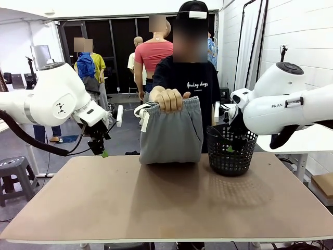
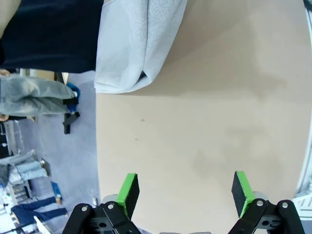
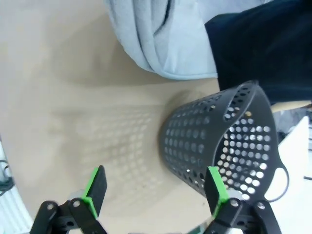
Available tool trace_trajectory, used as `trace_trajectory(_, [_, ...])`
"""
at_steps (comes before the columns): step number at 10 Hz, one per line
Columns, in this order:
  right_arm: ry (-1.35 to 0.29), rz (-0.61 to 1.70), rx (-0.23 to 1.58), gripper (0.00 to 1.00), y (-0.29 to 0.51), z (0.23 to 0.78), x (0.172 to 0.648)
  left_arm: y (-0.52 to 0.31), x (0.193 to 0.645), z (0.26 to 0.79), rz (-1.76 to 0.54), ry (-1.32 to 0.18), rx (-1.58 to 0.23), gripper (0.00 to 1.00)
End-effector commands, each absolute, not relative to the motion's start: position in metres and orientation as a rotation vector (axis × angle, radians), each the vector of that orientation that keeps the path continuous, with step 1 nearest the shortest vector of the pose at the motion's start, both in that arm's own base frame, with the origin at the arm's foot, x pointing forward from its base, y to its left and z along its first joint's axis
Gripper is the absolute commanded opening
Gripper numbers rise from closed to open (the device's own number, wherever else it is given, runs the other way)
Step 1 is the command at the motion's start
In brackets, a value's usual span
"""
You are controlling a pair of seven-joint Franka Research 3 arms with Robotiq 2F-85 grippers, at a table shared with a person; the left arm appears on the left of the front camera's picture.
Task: Fold the training pants.
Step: Grab both ends of the Training pants handed by a person.
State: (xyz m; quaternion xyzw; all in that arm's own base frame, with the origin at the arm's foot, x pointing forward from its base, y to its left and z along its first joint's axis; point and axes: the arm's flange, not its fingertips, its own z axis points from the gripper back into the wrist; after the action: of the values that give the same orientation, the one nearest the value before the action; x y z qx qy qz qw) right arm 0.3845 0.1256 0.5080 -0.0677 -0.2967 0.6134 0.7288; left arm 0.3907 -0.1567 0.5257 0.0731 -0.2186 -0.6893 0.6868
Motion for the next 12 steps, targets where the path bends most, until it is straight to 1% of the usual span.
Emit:
trace_trajectory(1, [-0.667,1.379,-0.072,1.00,0.121,0.492,0.410,-0.153,0.415,0.509,-1.605,-0.504,0.145,1.00])
trace_trajectory(4, [-0.622,1.459,-0.066,1.00,0.120,0.475,0.423,-0.156,0.435,0.496,-1.736,-0.448,0.109,1.00])
trace_trajectory(5, [-0.652,1.460,-0.045,1.00,0.122,0.471,0.431,-0.154,0.441,0.495,-1.761,-0.483,0.091,1.00])
trace_trajectory(6, [-0.702,1.452,-0.022,1.00,0.118,0.467,0.431,-0.157,0.440,0.493,-1.772,-0.544,0.050,1.00])
trace_trajectory(7, [-0.752,1.445,0.002,1.00,0.118,0.463,0.436,-0.157,0.440,0.495,-1.767,-0.632,0.034,1.00])
trace_trajectory(8, [-0.800,1.437,0.031,1.00,0.118,0.461,0.439,-0.158,0.442,0.496,-1.760,-0.684,0.037,1.00])
trace_trajectory(11, [-0.935,1.417,0.132,1.00,0.122,0.456,0.438,-0.166,0.440,0.499,-1.801,-0.816,-0.055,1.00])
trace_trajectory(12, [-0.945,1.417,0.173,1.00,0.125,0.454,0.438,-0.169,0.440,0.499,-1.808,-0.845,-0.069,1.00])
